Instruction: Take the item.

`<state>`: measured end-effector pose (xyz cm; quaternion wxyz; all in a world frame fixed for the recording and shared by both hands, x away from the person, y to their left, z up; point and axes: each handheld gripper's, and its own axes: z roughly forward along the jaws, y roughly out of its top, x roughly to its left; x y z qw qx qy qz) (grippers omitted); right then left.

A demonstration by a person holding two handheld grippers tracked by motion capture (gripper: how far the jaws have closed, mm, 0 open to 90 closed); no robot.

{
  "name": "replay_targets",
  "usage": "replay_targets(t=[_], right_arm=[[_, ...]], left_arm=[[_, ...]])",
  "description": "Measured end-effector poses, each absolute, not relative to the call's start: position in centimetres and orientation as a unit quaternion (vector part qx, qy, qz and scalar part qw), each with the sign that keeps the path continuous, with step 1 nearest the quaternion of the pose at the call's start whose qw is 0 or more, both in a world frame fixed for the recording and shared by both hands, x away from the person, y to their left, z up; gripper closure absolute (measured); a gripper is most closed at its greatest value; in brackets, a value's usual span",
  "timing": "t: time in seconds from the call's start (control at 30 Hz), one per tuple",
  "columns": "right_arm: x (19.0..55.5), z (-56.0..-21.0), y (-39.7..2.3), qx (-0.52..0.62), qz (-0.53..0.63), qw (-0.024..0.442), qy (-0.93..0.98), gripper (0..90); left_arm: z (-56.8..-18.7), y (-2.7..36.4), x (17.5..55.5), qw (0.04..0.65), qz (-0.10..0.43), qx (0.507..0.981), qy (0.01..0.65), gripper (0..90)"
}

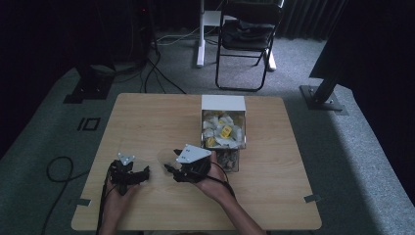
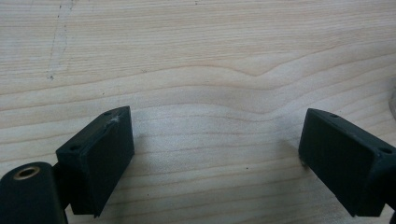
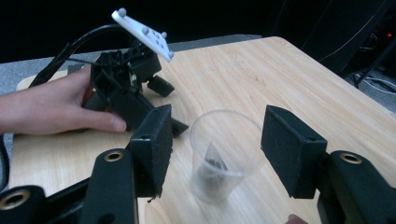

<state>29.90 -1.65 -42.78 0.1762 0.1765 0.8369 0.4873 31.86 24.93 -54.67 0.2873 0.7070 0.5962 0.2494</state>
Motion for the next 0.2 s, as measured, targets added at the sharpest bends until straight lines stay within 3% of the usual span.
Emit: replay_targets(t=[0.2], right_arm=[[29.1, -43.4, -3.4, 0.180, 0.486, 0.171, 0.838, 43.3]], left_arm=[[-54.7, 24.9, 31.9, 0.287, 0.249, 0.707, 0.596, 11.0]])
